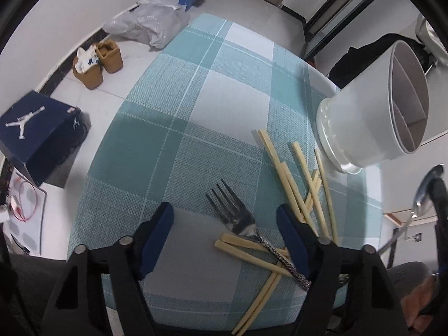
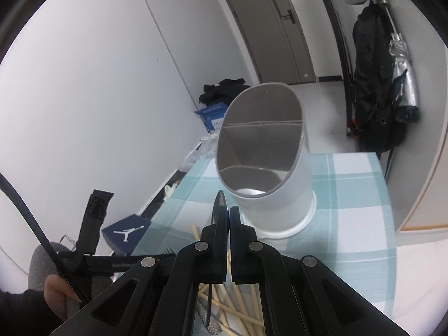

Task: Organize utensils
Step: 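Lift the spoon with the right tool while the left tool grasps the metal fork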

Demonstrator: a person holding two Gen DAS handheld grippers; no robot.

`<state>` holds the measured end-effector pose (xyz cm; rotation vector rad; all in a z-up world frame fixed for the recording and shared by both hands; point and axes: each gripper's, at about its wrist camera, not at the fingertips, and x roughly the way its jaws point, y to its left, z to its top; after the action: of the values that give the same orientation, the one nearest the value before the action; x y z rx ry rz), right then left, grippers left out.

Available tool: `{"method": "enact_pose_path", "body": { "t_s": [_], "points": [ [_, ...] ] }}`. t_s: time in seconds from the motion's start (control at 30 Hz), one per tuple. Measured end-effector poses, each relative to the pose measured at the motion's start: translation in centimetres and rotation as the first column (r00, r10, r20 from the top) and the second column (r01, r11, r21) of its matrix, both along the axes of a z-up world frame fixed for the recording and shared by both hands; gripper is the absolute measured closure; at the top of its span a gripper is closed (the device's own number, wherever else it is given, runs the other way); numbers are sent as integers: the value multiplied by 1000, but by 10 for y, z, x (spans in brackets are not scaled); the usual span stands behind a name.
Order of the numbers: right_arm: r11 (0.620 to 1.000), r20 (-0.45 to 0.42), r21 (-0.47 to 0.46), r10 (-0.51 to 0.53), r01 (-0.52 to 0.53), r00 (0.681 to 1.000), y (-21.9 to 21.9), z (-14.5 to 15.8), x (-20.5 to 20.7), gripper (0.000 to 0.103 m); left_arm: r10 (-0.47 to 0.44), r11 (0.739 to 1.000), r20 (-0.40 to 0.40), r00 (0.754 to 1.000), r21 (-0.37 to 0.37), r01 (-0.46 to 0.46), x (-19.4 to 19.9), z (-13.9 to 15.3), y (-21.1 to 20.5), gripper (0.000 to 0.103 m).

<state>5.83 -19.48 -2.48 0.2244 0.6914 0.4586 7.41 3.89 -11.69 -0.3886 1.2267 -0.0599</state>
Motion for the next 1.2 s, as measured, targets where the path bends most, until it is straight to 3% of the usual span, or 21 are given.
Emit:
{"method": "enact_pose_path", "body": {
  "t_s": [0.03,0.1,0.2,0.3,0.5,0.7,0.97,1.07,1.13,1.2],
  "points": [
    [1000,3,2,-2,2,1000,0,1,-1,102,-1,1000,4,1000,10,1,0,0,-2,44],
    [1000,9,8,-5,5,1000,-3,4,-5,102,-12,1000,7,1000,16,12,0,0,-5,65],
    [1000,19,9,-8,8,1000,-6,5,-8,102,-24,998,17,1000,60,23,0,0,-11,83],
    [1000,24,12,-14,14,1000,-9,7,-12,102,-24,995,22,999,93,22,2,-1,-17,93],
    [999,31,23,-37,37,999,-14,10,-16,102,-17,991,47,999,137,11,9,0,-25,99],
    [999,37,19,-44,43,998,-15,11,-20,102,0,993,58,998,114,-7,17,0,-29,103],
    [998,34,20,-62,61,998,-19,10,-21,102,8,997,95,995,75,-15,18,12,-24,103],
    [997,35,30,-69,68,997,-22,11,-22,102,-3,996,69,998,93,-3,19,12,-25,102],
    [997,36,36,-72,70,997,-22,11,-22,102,-34,995,45,998,95,30,18,8,-29,88],
    [997,38,38,-70,68,997,-22,12,-22,102,-65,993,43,997,99,61,15,7,-33,64]
  ]
}}
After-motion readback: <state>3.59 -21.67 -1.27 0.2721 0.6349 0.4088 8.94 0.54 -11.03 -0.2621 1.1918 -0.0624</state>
